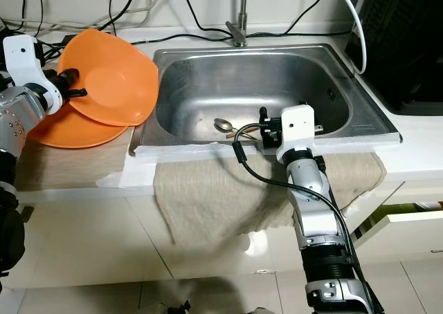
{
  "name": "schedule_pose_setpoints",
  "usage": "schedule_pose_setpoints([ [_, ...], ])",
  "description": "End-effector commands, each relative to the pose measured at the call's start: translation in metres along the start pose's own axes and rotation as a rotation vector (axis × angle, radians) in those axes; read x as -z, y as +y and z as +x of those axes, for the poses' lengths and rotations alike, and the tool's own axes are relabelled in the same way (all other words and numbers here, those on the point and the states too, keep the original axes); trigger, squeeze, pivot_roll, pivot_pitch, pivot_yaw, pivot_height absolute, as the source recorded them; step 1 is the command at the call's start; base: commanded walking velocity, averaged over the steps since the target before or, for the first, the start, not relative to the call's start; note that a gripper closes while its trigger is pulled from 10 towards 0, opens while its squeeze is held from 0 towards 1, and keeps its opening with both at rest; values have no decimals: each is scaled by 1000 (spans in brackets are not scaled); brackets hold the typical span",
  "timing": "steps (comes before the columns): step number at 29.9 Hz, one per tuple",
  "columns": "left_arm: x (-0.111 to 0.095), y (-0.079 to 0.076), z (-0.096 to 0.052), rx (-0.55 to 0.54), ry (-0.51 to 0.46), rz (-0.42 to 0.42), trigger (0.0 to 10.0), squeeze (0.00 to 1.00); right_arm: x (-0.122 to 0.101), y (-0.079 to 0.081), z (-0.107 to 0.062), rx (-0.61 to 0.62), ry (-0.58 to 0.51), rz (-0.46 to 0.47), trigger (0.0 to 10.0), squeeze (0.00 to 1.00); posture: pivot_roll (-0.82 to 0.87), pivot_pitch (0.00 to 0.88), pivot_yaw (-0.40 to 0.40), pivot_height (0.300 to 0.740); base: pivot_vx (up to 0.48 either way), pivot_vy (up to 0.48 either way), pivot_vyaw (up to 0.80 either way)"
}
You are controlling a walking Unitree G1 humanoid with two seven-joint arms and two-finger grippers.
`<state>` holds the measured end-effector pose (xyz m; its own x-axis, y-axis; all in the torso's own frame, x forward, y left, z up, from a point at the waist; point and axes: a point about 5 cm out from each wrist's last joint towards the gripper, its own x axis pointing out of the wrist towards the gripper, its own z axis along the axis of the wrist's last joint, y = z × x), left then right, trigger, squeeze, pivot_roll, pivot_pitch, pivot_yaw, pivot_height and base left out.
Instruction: Kitchen organization
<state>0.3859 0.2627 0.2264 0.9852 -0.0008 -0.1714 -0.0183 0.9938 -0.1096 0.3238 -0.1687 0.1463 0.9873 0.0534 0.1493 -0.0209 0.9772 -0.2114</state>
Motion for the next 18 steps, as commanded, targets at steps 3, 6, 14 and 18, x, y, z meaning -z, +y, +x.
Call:
schedule_pose_setpoints([
  [3,14,2,0,-16,56,17,0,0,-5,-1,1,4,-19,7,10000,0,-136,0,70,740,0,0,0],
  [6,15,2,-1,-16,56,17,0,0,-5,-2,1,4,-19,7,10000,0,-137,0,69,740,0,0,0],
  [14,15,1,-1,-16,56,16,0,0,-5,-2,0,4,-18,7,10000,0,-134,0,64,740,0,0,0],
  [18,14,0,0,-17,56,16,0,0,-5,-2,2,4,-18,7,10000,0,-130,0,62,740,0,0,0],
])
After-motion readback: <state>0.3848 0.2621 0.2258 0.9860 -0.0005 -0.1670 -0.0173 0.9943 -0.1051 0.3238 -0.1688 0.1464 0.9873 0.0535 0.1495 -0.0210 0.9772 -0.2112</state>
